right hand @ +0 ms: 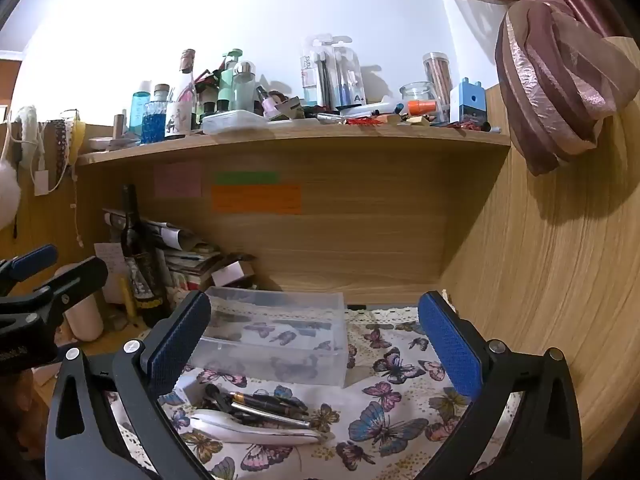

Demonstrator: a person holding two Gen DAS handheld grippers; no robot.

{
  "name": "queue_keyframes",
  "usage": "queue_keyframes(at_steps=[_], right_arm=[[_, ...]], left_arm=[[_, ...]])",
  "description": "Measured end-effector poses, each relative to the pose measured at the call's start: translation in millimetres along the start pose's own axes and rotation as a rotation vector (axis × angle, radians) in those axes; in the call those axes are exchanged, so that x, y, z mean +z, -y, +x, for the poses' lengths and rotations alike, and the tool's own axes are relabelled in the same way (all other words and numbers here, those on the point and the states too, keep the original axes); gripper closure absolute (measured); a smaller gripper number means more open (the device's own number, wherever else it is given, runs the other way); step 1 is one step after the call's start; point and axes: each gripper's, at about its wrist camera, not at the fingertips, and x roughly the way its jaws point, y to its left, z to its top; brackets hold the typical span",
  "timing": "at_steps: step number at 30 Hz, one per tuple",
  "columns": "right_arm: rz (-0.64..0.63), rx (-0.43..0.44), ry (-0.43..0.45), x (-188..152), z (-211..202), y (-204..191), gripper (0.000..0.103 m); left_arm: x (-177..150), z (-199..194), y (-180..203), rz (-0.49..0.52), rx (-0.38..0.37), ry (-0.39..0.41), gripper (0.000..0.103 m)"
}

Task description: Organize rigid objects

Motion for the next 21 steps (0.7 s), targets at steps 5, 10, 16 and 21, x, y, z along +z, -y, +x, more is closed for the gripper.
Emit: queue_keyframes(at_steps=[5,10,16,21], right_arm=[[-0.001,0.003,0.004,1.0,-1.2,0.4,0.0],[-0.002,0.004,0.015,1.1,-1.7,-1.8,0.0],[-0.003,0.006,0.019,0.9,-0.6,-1.5,0.0],[0.003,0.007,0.019,3.5,-4.1,0.2,0.0]], left_arm=[[1.9,-4.2,1.0,-0.007,-0.021,0.027,0.0],[-0.2,-5.4,2.8,-0.004,-0.02,0.032,0.0],[0.1,-6.1,3.6,-0.007,-0.025,0.033,0.0],[-0.3,-7.2,0.4,-0.009,-0.03,0.034,0.0]])
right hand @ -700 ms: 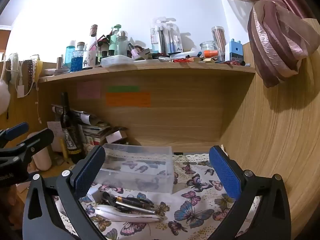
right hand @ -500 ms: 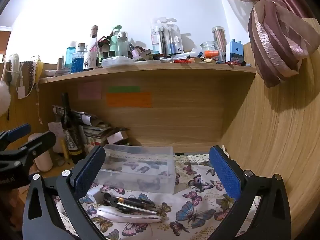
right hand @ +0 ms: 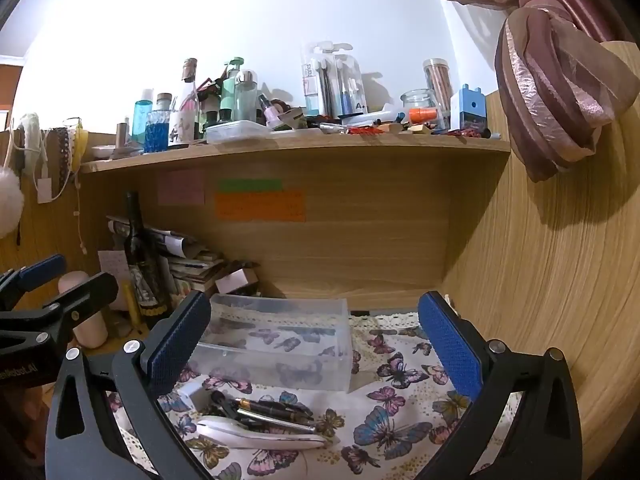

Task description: Organize rigid objects

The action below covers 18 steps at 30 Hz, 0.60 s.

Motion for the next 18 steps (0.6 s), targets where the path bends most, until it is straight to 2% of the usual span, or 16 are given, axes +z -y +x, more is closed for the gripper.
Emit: queue_keyframes(at_steps=[18], right_arm=[[-0.002,0.001,0.015,3.1,-5.7,-0.9,0.0]], left_arm=[[1.0,-1.2,1.3,0.002,-0.006,0.004,0.0]])
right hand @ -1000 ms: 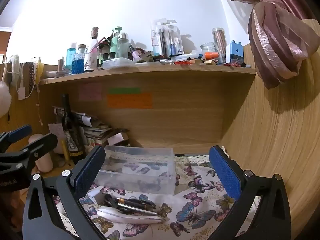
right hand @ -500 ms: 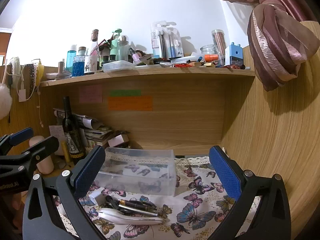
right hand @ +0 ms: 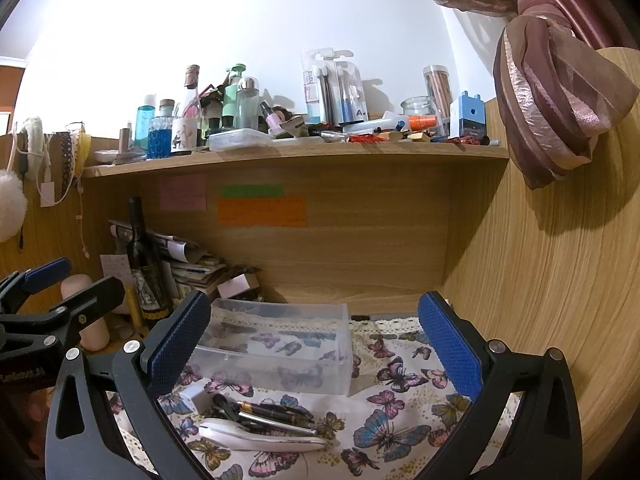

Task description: Organize rigid objects

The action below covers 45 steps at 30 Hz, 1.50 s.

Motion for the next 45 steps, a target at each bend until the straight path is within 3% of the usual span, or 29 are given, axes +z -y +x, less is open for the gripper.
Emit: queue_keyframes(at_steps=[45], right_arm=[[-0.006,0.018,-0.007,-1.3,-0.4,-2.7,0.0]], left_arm=[[1.6,-3.1,0.7,-0.009,-0.004,0.011,0.0]])
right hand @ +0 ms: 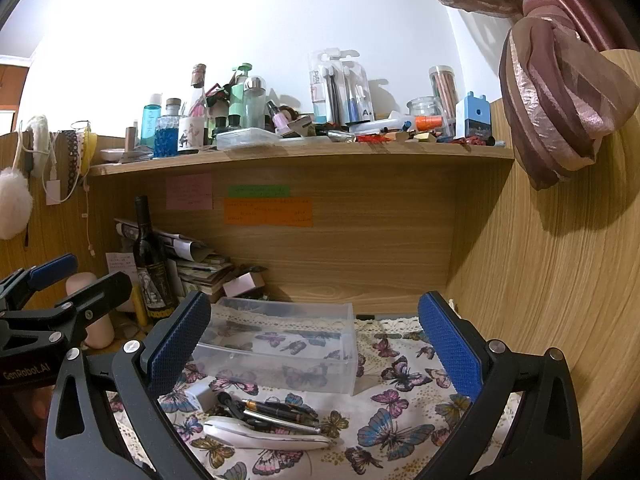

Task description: Organize rigid objects

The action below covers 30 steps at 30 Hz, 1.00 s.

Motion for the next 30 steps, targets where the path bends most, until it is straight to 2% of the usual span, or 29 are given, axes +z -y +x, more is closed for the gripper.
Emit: queue_keyframes(at_steps=[7,10,16,17,19,23,26,30], right_arm=[[-0.008,-0.011,-0.006,-2,5,0,0.0],[-0.015,-0.015,-0.022,-6,13,0,0.0],[-0.03,-0.017,-0.092,-26,32,9,0.0],[-0.037,-0.025,-0.109,-31,36,10,0.0],[-0.048,-0.033,-0.152,-43,44,13,0.0],[-0.073,-0.024,-0.246,-64,60,14,0.005],[-0.088,0.003,-0.312,-79,72,12,0.009],[-0.089,0.083,-0.413,-92,94,6,0.019]], left_arm=[[-3,9,0,0.008,0.001,-0.02,0.0],[-7,18,-6,0.0,0.001,-0.053,0.0],[-40,55,-29,0.011,0.056,-0.216,0.0],[-47,60,-34,0.004,0.061,-0.246,0.002],[-63,71,-44,-0.011,0.072,-0.312,0.017],[-92,93,-59,-0.066,0.054,-0.443,0.021],[-105,102,-60,-0.077,0.043,-0.486,0.023],[-113,114,-56,-0.082,0.013,-0.543,0.028]])
